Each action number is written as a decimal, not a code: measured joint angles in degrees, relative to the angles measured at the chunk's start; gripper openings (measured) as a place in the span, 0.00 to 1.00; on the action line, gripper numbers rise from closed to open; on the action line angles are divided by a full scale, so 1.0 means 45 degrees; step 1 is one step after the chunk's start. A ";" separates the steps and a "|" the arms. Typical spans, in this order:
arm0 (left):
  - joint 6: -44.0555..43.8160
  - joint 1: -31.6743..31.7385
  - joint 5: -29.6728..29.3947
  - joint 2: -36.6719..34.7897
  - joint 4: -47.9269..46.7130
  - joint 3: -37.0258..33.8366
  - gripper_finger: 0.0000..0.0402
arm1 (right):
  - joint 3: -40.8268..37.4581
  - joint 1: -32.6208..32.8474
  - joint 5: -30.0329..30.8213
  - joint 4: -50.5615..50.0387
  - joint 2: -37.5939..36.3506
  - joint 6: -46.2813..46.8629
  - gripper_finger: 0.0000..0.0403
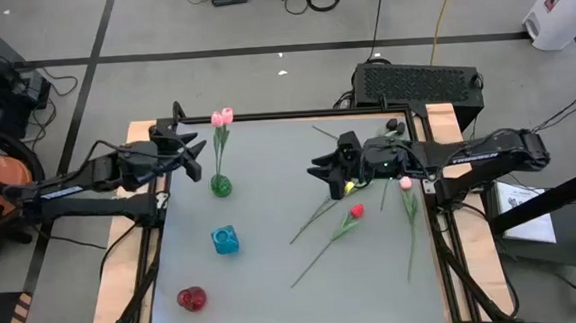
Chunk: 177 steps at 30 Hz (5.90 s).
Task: Sort flowers into vase by color
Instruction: Put the pink flower into the green vase
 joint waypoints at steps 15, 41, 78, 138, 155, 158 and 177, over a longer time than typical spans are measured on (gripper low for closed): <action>0.0102 0.0005 -0.0097 0.0005 -0.0062 0.1258 0.41 | 0.0005 0.0034 -0.0271 -1.1043 -0.3466 0.7664 0.42; 0.0685 0.0001 -0.0466 0.0011 -0.0076 0.1259 0.41 | -0.0107 0.1345 -0.3821 -1.6924 0.0323 1.0568 0.42; 0.1428 0.0004 -0.0457 0.0010 -0.0081 0.1249 0.41 | -0.4992 0.4954 -0.4919 -1.2566 0.0056 1.8210 0.42; 0.1304 0.0005 -0.0379 0.0010 -0.0020 0.1244 0.41 | -0.6499 0.4964 -0.4578 -0.9361 -0.0158 1.8636 0.00; 0.1311 0.0004 -0.0373 0.0010 0.0684 0.1244 0.41 | -0.3694 0.4926 -0.0379 -1.0315 -0.0167 1.7128 0.00; 0.1319 0.0002 -0.0365 0.0010 0.1039 0.1244 0.41 | -0.3069 0.4916 0.0723 -1.0397 -0.0172 1.6770 0.00; 0.0752 0.0005 0.1616 0.0010 0.3391 0.1244 0.41 | 0.1604 0.2546 0.5240 -1.0436 -0.0172 0.9611 0.00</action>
